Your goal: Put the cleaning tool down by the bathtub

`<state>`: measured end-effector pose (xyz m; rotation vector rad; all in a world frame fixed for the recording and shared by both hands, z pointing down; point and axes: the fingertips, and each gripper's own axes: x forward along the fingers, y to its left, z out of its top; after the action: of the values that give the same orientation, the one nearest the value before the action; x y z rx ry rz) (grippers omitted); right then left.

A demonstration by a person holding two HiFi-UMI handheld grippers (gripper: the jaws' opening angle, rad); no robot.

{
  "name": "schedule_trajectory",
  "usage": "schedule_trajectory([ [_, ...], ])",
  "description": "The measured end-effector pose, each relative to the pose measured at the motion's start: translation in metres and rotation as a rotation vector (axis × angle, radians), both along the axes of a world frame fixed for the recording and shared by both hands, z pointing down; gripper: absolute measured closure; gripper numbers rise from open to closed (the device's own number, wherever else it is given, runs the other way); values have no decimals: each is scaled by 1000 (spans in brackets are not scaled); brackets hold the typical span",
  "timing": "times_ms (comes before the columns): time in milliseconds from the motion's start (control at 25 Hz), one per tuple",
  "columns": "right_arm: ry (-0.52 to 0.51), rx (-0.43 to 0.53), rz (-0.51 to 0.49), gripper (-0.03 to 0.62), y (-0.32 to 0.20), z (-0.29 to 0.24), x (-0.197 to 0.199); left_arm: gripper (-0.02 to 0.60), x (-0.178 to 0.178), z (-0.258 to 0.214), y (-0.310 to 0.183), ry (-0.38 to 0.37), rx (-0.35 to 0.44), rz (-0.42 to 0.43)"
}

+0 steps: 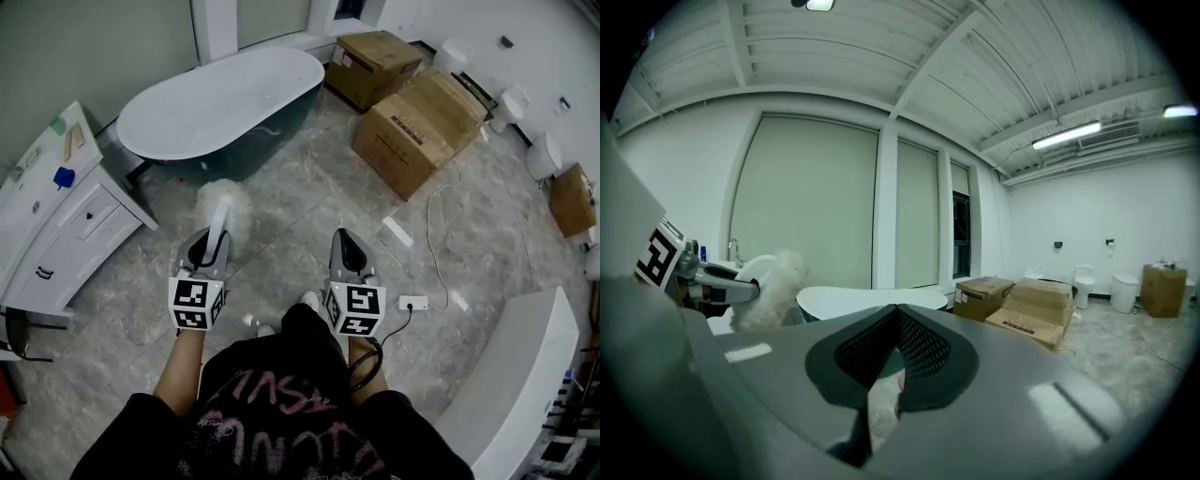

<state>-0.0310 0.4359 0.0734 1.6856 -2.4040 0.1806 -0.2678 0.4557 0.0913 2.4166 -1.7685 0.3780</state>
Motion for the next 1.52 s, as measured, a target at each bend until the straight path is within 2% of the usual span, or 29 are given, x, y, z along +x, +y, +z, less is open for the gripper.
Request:
schedule_trajectory([
  [320, -2, -9, 48, 580, -18, 18, 16, 494, 4, 17, -16, -11, -16, 20],
  [560, -10, -45, 59, 580, -51, 38, 24, 494, 12, 35, -50, -32, -47, 48],
  [1000, -2, -159, 84, 582, -172, 86, 56, 494, 41, 72, -181, -58, -155, 94],
  [1280, 0, -224, 77, 581, -273, 103, 89, 494, 84, 92, -287, -91, -225, 135],
  [1520, 17, -240, 48, 582, -329, 116, 98, 494, 104, 106, -341, -88, -263, 145],
])
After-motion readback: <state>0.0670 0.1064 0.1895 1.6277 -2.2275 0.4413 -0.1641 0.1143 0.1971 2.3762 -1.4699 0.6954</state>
